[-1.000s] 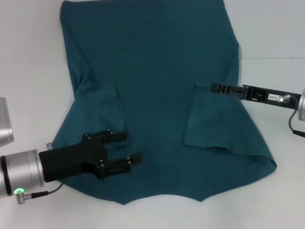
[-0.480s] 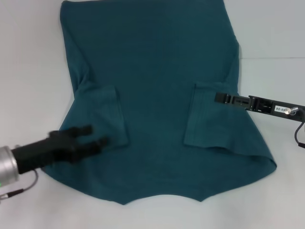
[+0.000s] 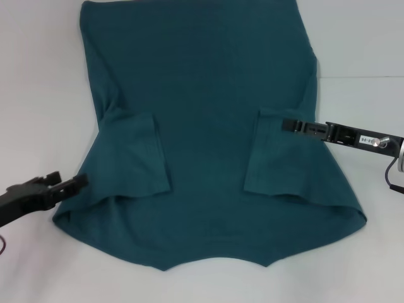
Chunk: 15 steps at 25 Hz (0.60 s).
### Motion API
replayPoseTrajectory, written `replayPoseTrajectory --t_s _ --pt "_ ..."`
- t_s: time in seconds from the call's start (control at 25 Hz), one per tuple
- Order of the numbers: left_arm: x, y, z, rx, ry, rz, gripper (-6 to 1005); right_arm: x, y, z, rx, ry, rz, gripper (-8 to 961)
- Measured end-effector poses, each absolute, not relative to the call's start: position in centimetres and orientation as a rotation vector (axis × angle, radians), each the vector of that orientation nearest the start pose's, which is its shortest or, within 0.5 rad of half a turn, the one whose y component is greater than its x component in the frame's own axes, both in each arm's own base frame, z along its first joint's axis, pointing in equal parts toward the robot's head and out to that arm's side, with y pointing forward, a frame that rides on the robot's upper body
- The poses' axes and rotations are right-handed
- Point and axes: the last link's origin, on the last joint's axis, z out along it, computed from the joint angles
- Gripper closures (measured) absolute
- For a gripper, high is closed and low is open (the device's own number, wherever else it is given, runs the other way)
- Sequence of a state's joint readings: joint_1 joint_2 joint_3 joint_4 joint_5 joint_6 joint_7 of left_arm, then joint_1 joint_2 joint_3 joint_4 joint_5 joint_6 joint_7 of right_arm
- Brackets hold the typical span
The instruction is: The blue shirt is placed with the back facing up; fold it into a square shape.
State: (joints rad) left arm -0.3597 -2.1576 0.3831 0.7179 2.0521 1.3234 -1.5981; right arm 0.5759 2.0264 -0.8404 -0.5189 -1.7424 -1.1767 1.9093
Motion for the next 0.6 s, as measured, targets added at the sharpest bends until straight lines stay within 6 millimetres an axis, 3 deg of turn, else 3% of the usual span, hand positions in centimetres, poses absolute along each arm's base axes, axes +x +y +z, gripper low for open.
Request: replayPoseTrajectory --t_s 0.6 --pt "-37.2 28.2 1.4 -2.038 -1.353 -0.604 205 27.1 38.5 0.0 -2.244 1.378 0.803 18"
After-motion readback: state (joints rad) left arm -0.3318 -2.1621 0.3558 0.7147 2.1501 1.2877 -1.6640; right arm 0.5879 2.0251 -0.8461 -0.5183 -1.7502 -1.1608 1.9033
